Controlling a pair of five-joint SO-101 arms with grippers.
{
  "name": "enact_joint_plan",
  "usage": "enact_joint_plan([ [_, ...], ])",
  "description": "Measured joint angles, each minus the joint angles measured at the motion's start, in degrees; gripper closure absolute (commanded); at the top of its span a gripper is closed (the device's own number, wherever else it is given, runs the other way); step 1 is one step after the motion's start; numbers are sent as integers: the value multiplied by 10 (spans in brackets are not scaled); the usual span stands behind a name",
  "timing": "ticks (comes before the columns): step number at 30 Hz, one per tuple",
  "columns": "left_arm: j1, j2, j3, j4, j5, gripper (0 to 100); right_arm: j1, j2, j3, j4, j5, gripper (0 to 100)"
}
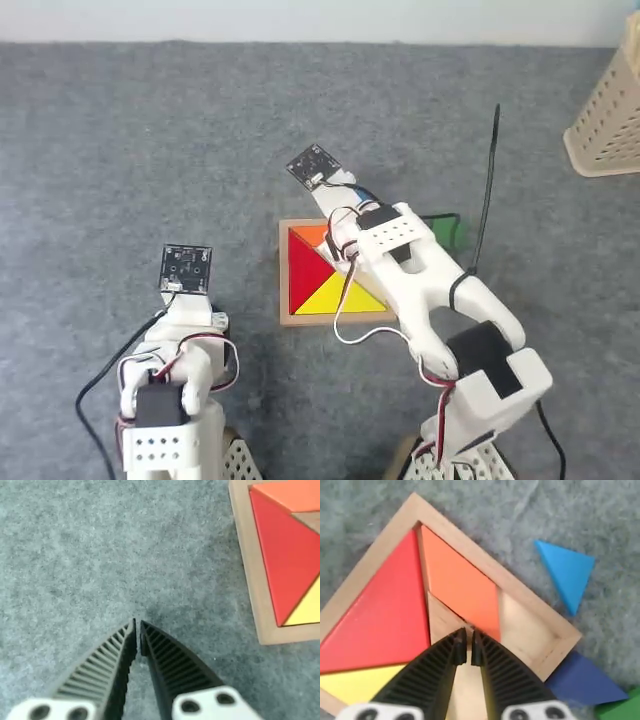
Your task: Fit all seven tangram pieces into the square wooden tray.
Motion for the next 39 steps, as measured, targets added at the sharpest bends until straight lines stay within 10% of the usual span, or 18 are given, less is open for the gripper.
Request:
enact_joint_plan([
  [22,0,0,0,0,0,983,85,-325,90,147,-71,971],
  [39,0,0,0,0,0,983,-8,-92,60,53,-48,975],
])
